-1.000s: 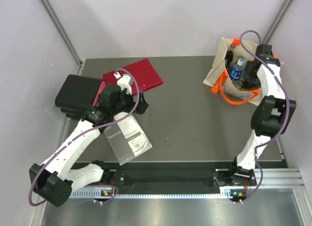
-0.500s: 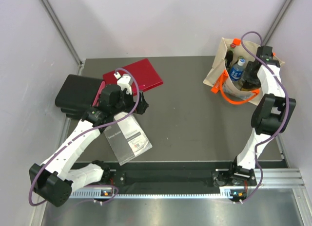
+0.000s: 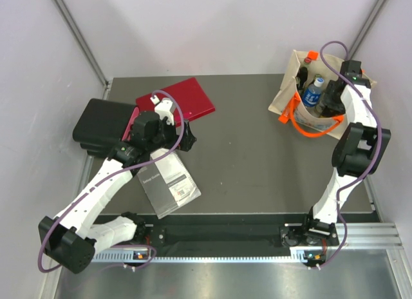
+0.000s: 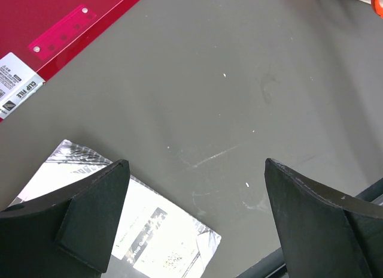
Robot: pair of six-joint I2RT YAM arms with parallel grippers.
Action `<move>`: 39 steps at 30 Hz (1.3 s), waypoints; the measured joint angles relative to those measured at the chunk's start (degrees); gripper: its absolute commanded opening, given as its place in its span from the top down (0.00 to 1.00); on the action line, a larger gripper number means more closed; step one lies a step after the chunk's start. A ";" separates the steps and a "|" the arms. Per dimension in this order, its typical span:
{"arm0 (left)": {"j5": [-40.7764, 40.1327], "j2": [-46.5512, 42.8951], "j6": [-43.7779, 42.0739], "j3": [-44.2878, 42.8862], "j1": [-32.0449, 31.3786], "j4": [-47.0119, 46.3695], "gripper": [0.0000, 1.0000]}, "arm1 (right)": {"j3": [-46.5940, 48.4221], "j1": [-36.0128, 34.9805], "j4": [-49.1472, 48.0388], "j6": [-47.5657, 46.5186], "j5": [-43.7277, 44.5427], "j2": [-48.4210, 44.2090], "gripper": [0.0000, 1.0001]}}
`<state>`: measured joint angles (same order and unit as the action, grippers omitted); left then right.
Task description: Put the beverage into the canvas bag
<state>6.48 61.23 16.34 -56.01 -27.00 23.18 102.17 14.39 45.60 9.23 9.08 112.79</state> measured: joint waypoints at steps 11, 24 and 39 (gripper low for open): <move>-0.15 -0.74 0.00 0.00 0.00 0.00 0.01 | 1.07 0.11 1.68 -0.09 0.48 -0.13 0.22; -0.15 -0.79 0.00 0.00 0.00 0.00 0.01 | 6.78 0.15 6.10 0.11 1.01 -4.13 0.09; 0.20 -1.36 0.02 0.26 0.00 -0.04 0.01 | -0.52 -9.03 5.90 0.98 2.19 -22.49 0.01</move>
<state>6.68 59.88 16.36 -55.75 -27.00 23.14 101.65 5.37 51.51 10.22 11.27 90.30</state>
